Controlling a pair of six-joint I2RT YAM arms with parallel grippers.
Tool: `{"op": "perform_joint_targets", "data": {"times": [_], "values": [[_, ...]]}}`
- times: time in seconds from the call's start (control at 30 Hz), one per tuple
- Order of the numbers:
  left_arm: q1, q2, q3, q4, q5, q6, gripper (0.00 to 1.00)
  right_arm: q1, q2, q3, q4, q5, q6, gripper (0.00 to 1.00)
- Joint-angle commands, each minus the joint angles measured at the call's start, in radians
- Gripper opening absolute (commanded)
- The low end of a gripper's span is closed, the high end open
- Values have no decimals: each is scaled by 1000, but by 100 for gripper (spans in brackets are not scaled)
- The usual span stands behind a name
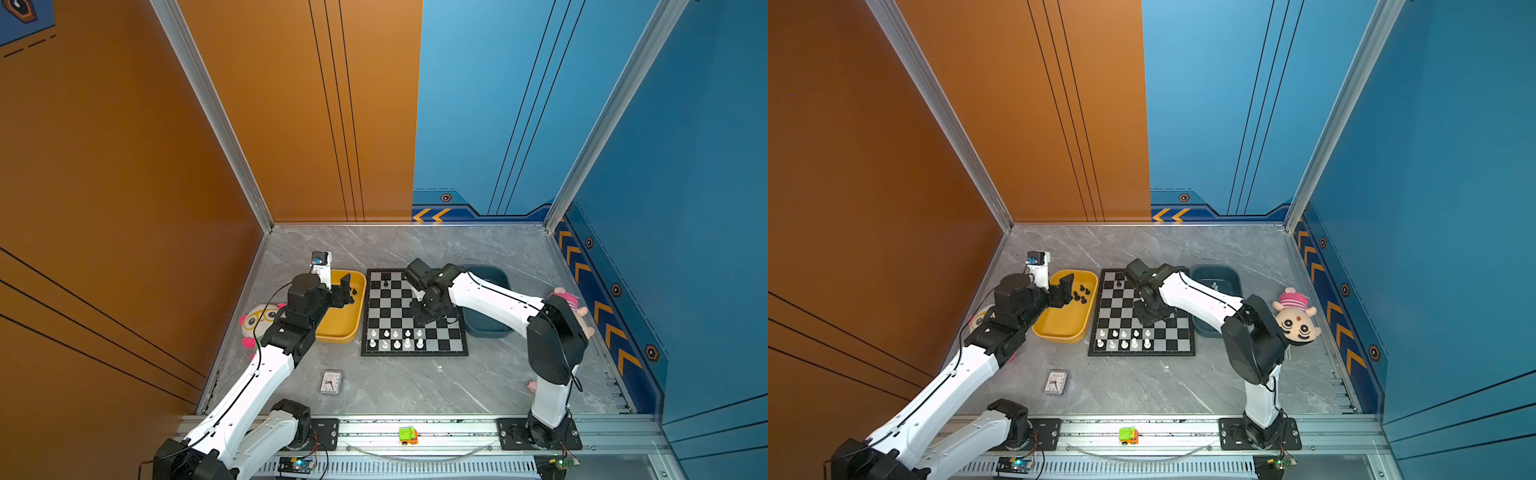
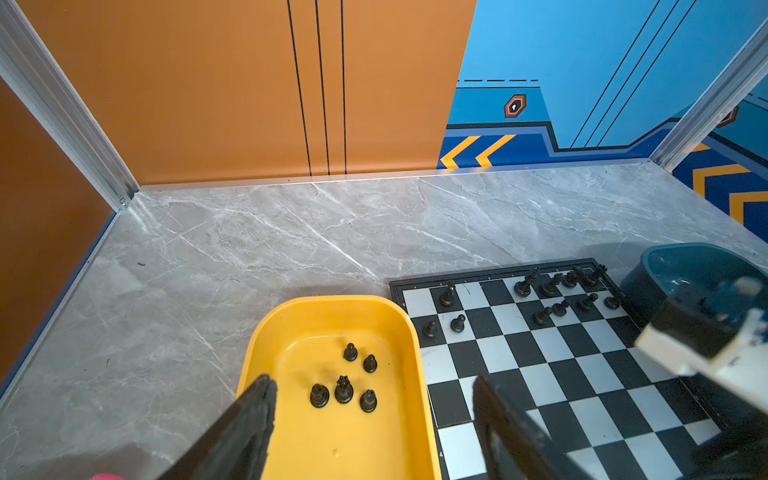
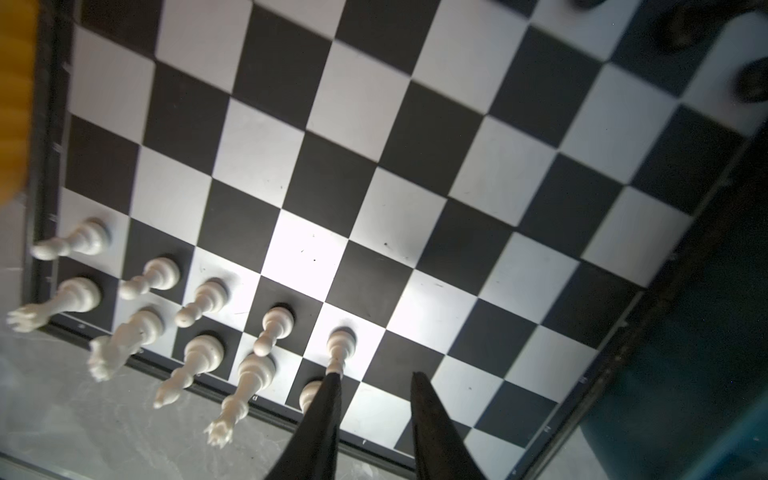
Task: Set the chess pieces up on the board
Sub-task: 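Lower the white pawn onto a near-row square and open the right gripper, then move the right gripper back over the teal tray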
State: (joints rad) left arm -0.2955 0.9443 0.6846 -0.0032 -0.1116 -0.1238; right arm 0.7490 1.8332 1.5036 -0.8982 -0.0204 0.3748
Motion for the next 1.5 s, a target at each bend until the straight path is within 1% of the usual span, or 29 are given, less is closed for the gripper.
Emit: {"op": "perform_joint_targets", "data": {"times": [0.0, 0.07, 0.3, 0.43, 0.67, 0.93, 1.2, 1.47], "values": [[-1, 3, -9, 12, 5, 7, 76, -42, -90, 20, -36, 70, -9, 34], [2, 8, -8, 12, 9, 3, 76, -108, -124, 6, -41, 93, -17, 34], [9, 32, 13, 4, 32, -4, 76, -254, -193, -48, -38, 142, -57, 31], [10, 39, 23, 2, 36, -5, 76, -336, -197, -68, -18, 131, -80, 29], [10, 57, 42, -10, 32, -7, 76, -434, -155, -104, 40, 93, -101, 28], [12, 78, 60, -19, 30, -7, 76, -497, -68, -117, 100, 59, -103, 28], [12, 118, 80, -19, 32, -7, 76, -522, 7, -100, 114, 73, -106, 31], [12, 135, 87, -17, 30, -4, 75, -531, 29, -90, 123, 66, -99, 31]]}}
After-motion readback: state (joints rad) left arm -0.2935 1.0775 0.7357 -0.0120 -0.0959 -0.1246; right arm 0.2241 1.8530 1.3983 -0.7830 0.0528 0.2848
